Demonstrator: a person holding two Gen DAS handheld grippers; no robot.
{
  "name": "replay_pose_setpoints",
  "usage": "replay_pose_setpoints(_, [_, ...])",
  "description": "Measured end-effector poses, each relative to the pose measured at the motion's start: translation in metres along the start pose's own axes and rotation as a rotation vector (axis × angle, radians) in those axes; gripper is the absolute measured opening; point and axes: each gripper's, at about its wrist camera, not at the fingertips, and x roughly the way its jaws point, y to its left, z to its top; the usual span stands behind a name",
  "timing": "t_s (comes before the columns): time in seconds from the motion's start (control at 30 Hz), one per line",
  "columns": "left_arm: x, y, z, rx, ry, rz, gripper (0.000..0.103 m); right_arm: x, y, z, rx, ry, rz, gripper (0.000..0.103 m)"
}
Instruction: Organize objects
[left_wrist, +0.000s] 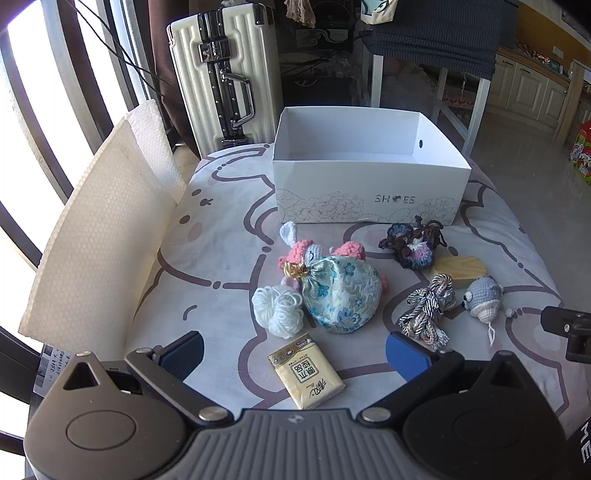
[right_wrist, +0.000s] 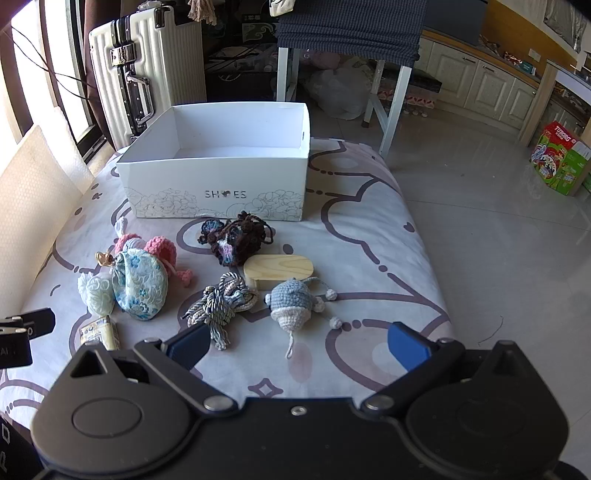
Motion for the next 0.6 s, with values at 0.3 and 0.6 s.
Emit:
replay_pose_setpoints(0.3, [0.0000,-0.0003,-0.0002,0.000,0.000,0.000,0.103,0.0001,0.0001,0.0001,0.009,0.003,-0.011,0.103])
replay_pose_setpoints(0.6, [-0.0001,-0.0003,0.0001,0.000,0.000,-0.001,0.103,0.0002,-0.0004,0.0003,0.020,0.006,-0.022,0.103])
